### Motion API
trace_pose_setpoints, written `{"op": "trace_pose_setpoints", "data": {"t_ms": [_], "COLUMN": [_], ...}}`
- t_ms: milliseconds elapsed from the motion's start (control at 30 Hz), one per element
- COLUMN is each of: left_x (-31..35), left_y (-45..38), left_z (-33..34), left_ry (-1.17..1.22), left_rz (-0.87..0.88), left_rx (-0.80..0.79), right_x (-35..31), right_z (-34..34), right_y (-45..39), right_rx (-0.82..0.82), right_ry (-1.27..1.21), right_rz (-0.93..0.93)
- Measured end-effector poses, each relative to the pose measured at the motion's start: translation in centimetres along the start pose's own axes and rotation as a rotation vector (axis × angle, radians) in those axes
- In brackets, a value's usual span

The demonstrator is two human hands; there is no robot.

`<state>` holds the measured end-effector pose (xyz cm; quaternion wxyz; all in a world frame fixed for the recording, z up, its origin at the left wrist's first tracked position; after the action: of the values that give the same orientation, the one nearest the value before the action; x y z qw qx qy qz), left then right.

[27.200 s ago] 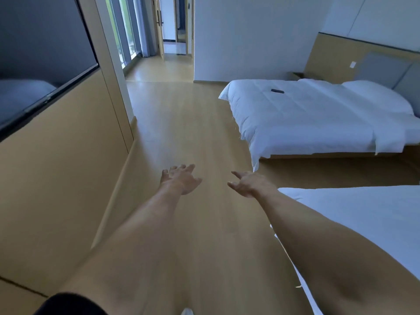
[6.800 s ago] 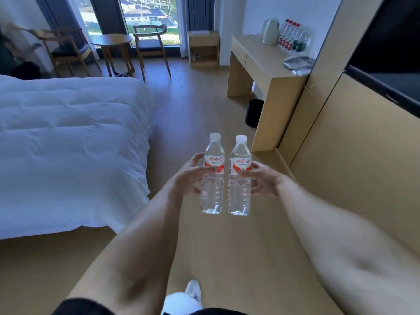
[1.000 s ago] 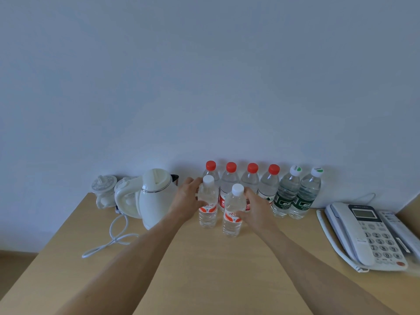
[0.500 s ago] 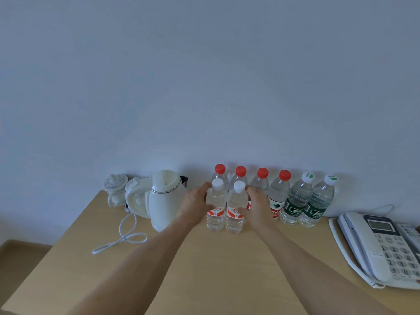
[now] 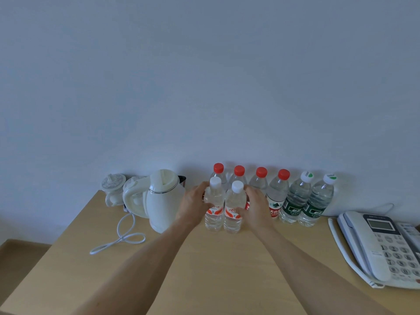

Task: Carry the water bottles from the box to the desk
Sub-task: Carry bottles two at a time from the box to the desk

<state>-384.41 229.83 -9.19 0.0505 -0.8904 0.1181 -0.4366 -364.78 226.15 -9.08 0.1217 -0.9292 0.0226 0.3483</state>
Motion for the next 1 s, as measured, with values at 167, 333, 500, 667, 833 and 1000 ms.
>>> {"op": "trace_pose_setpoints", "data": {"t_ms": [167,333,500,667,833,1000], "left_x": [0.1,0.1,-0.2,-0.2,-0.1,0.0], "left_y": [0.3,0.5,0.4,0.3,0.3,0.4], "left_z": [0.3,0.5,0.5,0.5,0.3,0.1], "left_ry": [-0.031,-0.056,-0.045,-0.055,-0.083,-0.117], "left_rz": [0.009,-0.006,-0.024,-0.024,-0.048,-0.043], "left_rx": [0.029,0.037,0.034,0.006,0.012,-0.002], "right_x": [0.0,0.0,0.0,0.1,0.1,0.1], "right_z": [-0.2,-0.4,-0.4,-0.6,-1.0,-1.2], "right_y": [0.0,-0.3,-0.4,-0.4,-0.6,-0.7], "right_rx": [0.012,0.002,-0.019,-0.029,-0.072,-0.096], "right_ry": [-0.014,0.011,0.023,0.018,0.025,0.056], "right_rz": [-0.008,-0.001,-0.011,-0.026,-0.055,-0.061]}}
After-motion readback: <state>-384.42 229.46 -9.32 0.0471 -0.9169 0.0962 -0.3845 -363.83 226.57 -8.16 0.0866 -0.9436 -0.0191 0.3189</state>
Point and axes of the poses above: each hand's wrist, its own y-axis away from the middle knuckle, its own z-axis out of the palm, x = y × z, the point moved 4 cm from there along -y, towards the middle knuckle, and after that the axes turned 2 degrees about y, right-handed, at the moved point
